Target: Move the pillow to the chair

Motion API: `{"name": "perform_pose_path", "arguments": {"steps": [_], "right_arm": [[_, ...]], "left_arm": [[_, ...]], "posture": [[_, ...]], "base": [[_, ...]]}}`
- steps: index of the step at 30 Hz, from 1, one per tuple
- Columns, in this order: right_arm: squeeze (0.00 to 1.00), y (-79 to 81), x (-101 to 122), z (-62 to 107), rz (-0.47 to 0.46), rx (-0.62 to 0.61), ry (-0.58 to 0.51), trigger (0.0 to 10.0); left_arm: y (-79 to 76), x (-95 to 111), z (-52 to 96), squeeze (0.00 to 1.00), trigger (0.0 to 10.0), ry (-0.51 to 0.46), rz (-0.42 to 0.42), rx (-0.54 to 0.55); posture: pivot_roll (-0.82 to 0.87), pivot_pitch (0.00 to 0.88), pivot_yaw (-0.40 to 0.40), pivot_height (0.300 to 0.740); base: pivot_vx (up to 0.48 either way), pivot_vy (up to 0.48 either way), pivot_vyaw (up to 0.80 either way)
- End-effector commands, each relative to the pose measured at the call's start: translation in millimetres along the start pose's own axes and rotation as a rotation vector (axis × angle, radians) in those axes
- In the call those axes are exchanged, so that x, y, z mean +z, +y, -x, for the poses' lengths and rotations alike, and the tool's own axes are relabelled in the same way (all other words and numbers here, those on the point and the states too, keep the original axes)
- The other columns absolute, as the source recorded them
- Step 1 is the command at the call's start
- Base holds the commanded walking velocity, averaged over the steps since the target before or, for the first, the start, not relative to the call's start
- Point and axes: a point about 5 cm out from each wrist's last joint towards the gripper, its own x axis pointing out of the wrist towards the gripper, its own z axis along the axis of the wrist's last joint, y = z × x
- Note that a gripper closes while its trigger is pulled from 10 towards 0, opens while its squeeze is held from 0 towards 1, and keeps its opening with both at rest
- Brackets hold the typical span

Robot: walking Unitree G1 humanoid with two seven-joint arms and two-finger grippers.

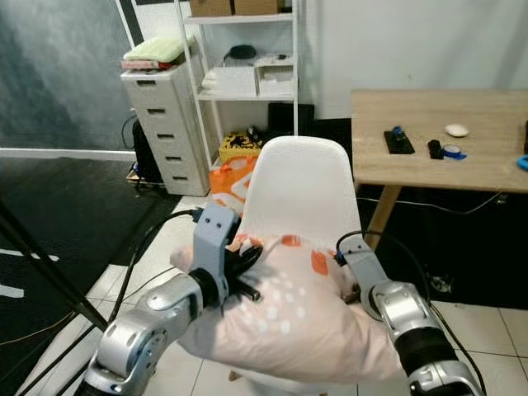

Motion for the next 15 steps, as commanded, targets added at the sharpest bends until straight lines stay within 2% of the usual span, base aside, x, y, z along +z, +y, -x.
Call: {"name": "perform_pose_path", "arguments": {"steps": [1,8,9,12,15], "right_arm": [[0.0,-6.4,-8.2,-1.3,0.043,-0.061,0.046,10.0],[0.0,-14.3,-18.1,-1.3,0.065,-0.096,0.088,10.0],[0.0,-16.3,-20.3,-1.2,0.065,-0.106,0.096,10.0],[0.0,-18.2,-17.9,-1.4,0.043,-0.119,0.071,10.0],[0.0,-17.2,-10.5,-1.5,0.033,-0.116,0.031,10.0]], "left_arm": [[-3.7,17.9,1.4,0.0,10.0,-0.097,-0.027,-0.024],[-10.8,10.9,0.8,0.0,10.0,-0.048,-0.009,-0.073],[-14.2,6.6,0.7,0.0,10.0,-0.012,-0.006,-0.099],[-20.7,-5.3,-0.4,0.0,10.0,0.079,-0.035,-0.133],[-19.2,-5.8,-2.0,0.0,10.0,0.093,-0.038,-0.113]], "posture": [[-0.23,0.027,0.054,0.74],[-0.23,0.035,0.059,0.74],[-0.22,0.036,0.058,0.74],[-0.23,0.04,0.061,0.74],[-0.23,0.041,0.062,0.735]], "base": [[0.0,0.0,0.0],[0.0,0.0,0.0],[0.0,0.0,0.0],[0.0,0.0,0.0],[0.0,0.0,0.0]]}}
